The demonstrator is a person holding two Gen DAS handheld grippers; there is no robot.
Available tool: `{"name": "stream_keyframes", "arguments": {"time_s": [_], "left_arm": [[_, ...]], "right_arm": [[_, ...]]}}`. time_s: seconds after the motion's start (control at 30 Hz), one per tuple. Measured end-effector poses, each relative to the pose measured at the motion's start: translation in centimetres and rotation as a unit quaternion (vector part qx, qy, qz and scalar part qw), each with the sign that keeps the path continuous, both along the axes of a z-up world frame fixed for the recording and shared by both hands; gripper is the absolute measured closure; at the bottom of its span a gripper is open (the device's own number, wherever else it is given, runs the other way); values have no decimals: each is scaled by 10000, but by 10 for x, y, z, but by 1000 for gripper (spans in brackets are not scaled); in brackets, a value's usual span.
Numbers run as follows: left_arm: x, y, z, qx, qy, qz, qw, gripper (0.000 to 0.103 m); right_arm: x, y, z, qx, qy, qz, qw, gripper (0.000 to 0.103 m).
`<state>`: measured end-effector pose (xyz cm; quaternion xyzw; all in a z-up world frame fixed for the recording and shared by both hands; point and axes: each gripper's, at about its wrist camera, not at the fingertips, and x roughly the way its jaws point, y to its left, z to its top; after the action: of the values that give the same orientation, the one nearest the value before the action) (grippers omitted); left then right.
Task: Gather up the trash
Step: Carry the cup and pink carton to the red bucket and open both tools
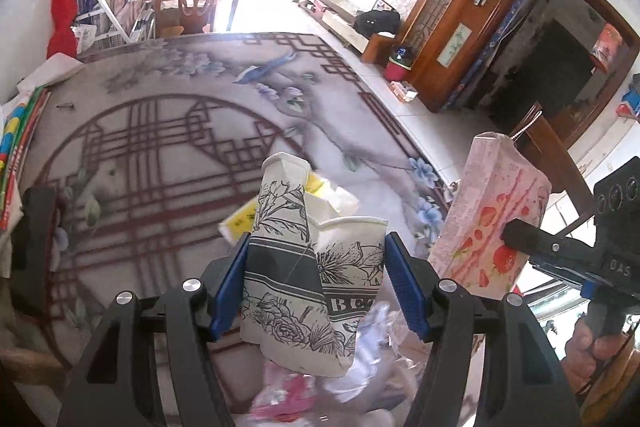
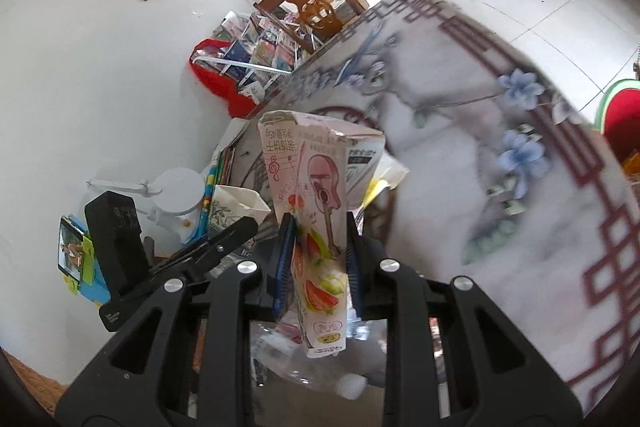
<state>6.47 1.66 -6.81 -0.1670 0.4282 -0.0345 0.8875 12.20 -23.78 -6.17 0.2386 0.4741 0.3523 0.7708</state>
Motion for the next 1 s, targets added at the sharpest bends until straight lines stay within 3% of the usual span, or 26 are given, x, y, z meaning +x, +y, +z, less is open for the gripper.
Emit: {"name": "stream_keyframes", "arguments": {"time_s": [0.33, 0.67, 1.0], "left_arm": [[20, -45, 15, 88, -76, -15, 9999, 41], [49, -92, 27, 114, -162, -156, 9997, 40], [75, -146, 34, 167, -211, -502, 9984, 40]], "right_arm": [[26, -52, -5, -89, -79, 1, 9999, 79], [39, -100, 11, -126, -394, -204, 9989, 79], [53, -162, -4, -108, -201, -707, 9972, 79]]}}
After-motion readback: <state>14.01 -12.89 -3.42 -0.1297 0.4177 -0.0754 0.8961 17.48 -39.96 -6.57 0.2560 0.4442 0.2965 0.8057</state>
